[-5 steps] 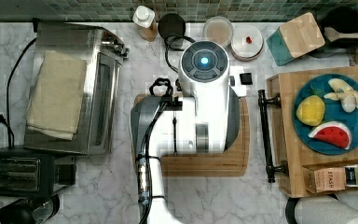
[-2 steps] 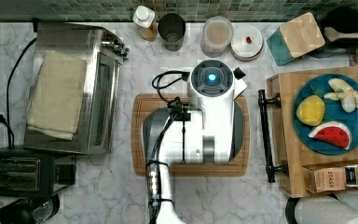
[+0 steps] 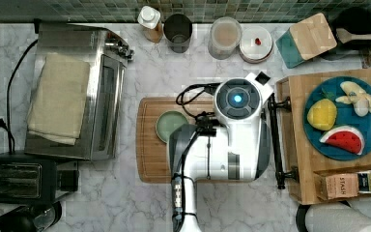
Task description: Open the drawer.
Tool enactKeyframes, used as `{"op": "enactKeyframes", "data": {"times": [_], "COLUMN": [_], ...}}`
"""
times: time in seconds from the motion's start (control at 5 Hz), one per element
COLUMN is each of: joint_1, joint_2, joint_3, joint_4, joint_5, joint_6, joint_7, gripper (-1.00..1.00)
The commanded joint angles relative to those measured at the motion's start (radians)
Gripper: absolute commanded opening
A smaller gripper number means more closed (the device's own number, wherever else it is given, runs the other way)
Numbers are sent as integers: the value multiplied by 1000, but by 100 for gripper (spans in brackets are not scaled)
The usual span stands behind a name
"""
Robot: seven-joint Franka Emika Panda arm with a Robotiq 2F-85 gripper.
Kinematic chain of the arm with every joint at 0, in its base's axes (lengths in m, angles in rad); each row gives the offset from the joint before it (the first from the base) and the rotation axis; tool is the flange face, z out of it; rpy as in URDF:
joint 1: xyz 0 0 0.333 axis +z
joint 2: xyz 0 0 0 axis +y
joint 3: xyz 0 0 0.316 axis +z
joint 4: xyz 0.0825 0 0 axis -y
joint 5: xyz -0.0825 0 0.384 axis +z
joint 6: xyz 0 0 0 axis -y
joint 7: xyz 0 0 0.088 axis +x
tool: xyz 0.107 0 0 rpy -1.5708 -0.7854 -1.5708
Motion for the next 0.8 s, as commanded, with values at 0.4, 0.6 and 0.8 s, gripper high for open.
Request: {"op": "enactKeyframes", "data": {"times": [0.4,0.6,0.8], "joint_1": [-104,-112,-136], "joint_2": [-25,-7,2], "joint_3": [-74,-92,-96], "joint_4": [-141,-166,-187], "joint_5": [-151,-184,-182], "joint_6": [244,307,357], "joint_7": [-46,-67,-89], "gripper": [100,100,100]}}
